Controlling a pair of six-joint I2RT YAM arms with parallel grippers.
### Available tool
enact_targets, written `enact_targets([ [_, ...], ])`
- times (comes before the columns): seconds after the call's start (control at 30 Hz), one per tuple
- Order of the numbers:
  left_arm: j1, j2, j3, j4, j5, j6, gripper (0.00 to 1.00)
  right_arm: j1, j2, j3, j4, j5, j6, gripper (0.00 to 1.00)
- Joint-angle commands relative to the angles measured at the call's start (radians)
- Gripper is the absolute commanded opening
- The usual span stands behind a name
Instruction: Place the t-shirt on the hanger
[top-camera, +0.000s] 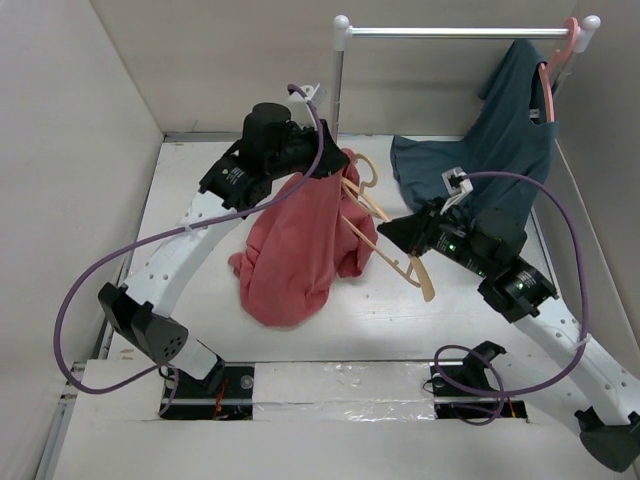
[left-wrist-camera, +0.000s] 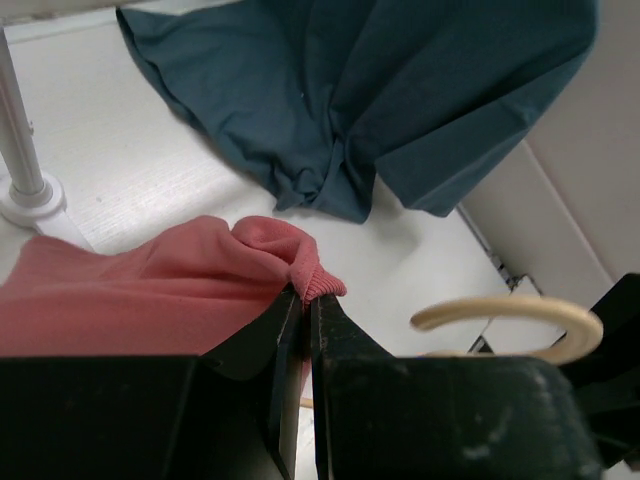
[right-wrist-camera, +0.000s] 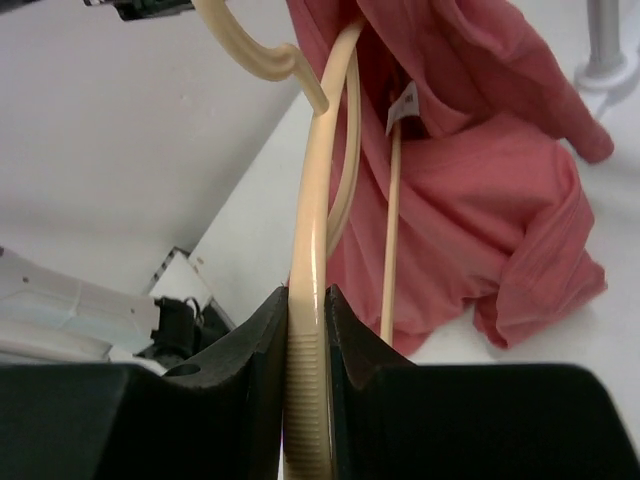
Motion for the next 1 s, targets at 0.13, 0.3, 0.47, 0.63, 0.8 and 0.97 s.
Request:
enact_targets([
  [0.13, -0.004, -0.178, 0.086, 0.047, -0.115, -0.058, 0.00, 0.205, -0.015, 0.058, 0.367, 0.524, -0.022, 0.00],
  [0.3, -0.004, -0.200, 0.179, 0.004, -0.352, -0.023, 0.00, 0.340, -0.003, 0.210, 0.152, 0.560, -0.084, 0.00],
  [0.47, -0.004, -0.135, 0.316, -0.011, -0.397, 0.006, 0.00, 0.448, -0.055, 0.214, -0.007, 0.624, -0.035, 0.00],
  [0.63, -0.004, -0.083, 0.359, -0.001, -0.404, 0.014, 0.00, 0.520, -0.088, 0.298, -0.105, 0.600, -0.007, 0.00],
  [0.8, -0.004, -0.066, 0.375, 0.007, -0.393, 0.004, 0.00, 0.532, -0.100, 0.369, -0.141, 0.647, -0.025, 0.00],
  [0.97, -0.004, -0.091, 0.344, 0.012, -0.396, -0.005, 0.00, 0.532, -0.074, 0.446, -0.156, 0.725, -0.081, 0.00],
])
